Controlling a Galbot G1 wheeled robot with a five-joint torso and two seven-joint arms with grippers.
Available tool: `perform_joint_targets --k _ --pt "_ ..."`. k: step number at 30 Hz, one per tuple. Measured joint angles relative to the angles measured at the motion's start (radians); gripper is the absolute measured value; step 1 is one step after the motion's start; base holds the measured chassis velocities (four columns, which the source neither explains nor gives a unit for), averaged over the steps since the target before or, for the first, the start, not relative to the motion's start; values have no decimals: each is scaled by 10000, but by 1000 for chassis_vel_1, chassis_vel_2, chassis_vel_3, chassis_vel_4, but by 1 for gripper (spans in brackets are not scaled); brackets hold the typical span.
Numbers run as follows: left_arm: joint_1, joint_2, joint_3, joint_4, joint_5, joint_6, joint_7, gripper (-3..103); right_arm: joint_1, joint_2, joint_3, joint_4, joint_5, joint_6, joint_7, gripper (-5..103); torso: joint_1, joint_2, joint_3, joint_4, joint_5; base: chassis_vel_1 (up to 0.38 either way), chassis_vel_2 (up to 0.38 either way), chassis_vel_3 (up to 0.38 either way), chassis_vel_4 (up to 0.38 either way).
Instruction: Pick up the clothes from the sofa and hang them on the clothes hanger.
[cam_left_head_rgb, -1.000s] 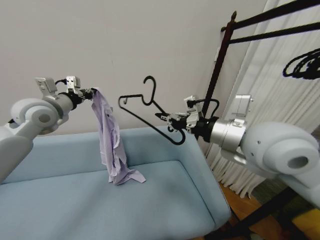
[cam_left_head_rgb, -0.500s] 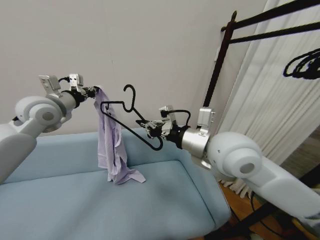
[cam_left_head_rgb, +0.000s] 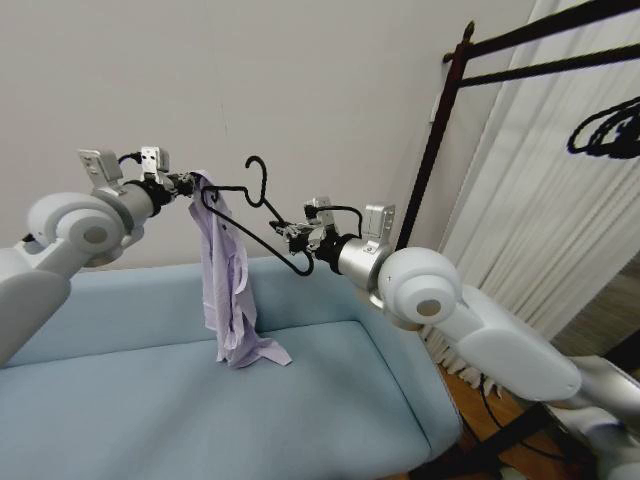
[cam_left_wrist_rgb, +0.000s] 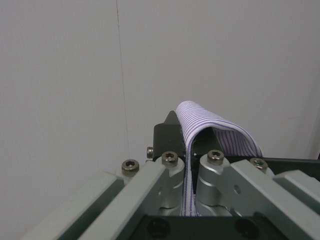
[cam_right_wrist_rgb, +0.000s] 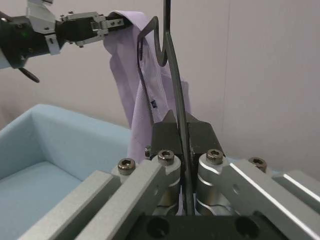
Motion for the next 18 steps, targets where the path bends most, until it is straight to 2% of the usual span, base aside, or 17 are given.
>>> perform_joint_targets --k 9,16,18 --pt "255 73 -305 -404 125 10 -120 1 49 181 -550 -597 -1183 -108 -285 2 -1 0 0 0 0 0 0 0 0" --pt "399 189 -544 -766 388 12 -163 1 -27 552 -808 -931 -1475 15 -296 2 -1 0 0 1 0 0 0 0 0" --pt "854 200 -995 -1034 569 16 -229 1 59 779 -1029 -1036 -1565 116 -287 2 -1 0 0 0 2 0 0 0 0"
